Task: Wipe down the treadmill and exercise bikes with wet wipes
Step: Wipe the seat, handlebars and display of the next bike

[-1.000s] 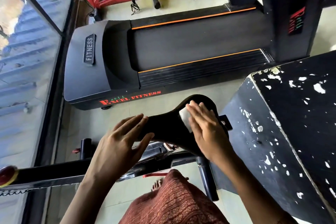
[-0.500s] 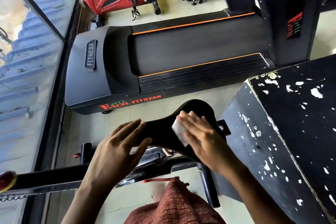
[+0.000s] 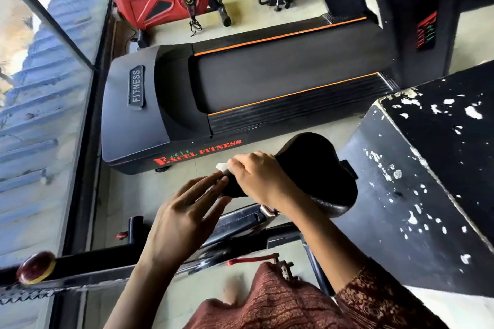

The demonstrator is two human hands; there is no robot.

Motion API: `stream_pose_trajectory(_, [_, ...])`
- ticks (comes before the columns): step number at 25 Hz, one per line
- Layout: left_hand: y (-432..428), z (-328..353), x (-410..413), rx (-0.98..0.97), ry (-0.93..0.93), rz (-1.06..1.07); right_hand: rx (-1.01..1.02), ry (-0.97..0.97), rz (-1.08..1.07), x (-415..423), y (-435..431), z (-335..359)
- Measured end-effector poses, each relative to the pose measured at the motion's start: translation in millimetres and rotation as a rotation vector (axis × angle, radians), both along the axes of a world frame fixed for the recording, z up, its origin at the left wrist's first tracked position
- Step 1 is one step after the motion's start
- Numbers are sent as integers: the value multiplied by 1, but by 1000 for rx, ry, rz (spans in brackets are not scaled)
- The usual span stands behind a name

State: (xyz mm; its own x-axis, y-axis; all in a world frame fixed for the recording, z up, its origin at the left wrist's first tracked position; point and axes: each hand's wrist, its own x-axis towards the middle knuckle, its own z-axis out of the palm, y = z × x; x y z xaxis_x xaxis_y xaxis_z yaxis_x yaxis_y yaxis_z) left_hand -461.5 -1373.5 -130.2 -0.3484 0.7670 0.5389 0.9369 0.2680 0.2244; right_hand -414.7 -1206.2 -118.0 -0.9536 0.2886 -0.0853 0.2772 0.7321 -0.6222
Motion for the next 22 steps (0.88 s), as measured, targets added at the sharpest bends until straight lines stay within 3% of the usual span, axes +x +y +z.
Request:
stream_pose_trajectory(3, [-9, 0, -11, 31, -24, -115, 99, 384, -159, 19, -33, -15])
stream_pose_trajectory(7, [-17, -5, -28, 52, -204, -218, 225, 594, -196, 43, -59, -45])
stream_pose_trajectory(9, [-16, -7, -34, 62, -215, -257, 404, 633, -238, 64, -48, -73])
stream_pose_trajectory(13, [-8, -8, -41, 68, -216, -308, 685, 523, -539, 110, -6, -108])
stream_pose_trajectory(15, [-8, -7, -41, 74, -233, -313, 688, 615, -497, 97, -15, -107])
stream_pose_trajectory(18, [-9, -8, -42, 86, -253, -325, 559, 769, -240, 55, -42, -94])
stream_pose_trajectory(20, [-9, -8, -43, 99, -256, -328, 613, 745, -148, 59, -33, -93])
stream_pose_trajectory(22, [-7, -9, -45, 100, -249, -325, 718, 671, -225, 87, -7, -106])
